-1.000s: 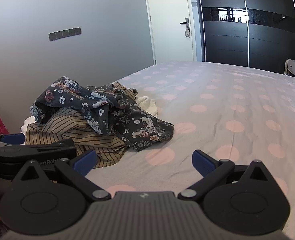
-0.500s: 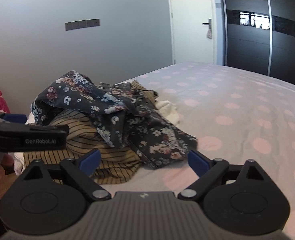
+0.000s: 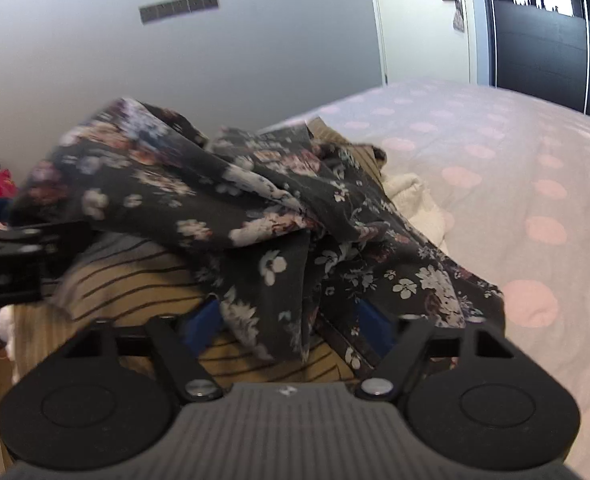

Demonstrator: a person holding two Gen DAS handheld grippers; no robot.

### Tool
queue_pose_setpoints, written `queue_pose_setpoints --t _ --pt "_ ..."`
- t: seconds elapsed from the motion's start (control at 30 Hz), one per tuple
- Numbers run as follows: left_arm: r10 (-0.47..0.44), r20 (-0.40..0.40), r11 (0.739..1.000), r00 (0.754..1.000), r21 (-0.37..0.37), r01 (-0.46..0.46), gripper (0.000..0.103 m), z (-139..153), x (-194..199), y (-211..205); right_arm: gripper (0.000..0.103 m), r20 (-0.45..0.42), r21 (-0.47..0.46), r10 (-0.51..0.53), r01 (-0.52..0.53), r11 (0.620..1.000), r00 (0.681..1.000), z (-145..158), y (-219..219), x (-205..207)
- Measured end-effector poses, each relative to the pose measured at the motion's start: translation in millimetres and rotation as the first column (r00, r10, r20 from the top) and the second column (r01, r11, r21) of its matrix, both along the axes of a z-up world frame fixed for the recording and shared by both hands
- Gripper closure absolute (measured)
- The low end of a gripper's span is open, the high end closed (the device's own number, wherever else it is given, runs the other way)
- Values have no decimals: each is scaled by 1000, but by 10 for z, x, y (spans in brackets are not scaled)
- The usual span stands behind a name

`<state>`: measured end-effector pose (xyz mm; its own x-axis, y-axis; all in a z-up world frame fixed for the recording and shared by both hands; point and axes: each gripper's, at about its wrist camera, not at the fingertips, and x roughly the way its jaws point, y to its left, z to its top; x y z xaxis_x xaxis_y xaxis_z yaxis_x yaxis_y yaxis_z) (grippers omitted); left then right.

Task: Fold clothes
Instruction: 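Grasp the floral denim jacket with both grippers and lift it from the pile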

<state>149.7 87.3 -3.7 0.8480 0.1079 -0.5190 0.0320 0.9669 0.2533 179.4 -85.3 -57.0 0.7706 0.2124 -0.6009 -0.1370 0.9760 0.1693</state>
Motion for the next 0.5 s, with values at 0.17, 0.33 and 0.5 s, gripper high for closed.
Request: queue_pose_setpoints --t 0.17,0.33,0.5 --pt "-24 -62 999 998 27 26 44 -43 169 -33 91 -20 55 22 -21 998 1000 44 -26 48" --pt "-35 -62 999 997 0 35 82 39 179 -52 101 36 -19 -7 8 1000 999 282 -50 -141" --pt "-104 2 995 995 -9 104 97 348 4 -160 101 140 -95 -83 96 991 987 676 -253 -478"
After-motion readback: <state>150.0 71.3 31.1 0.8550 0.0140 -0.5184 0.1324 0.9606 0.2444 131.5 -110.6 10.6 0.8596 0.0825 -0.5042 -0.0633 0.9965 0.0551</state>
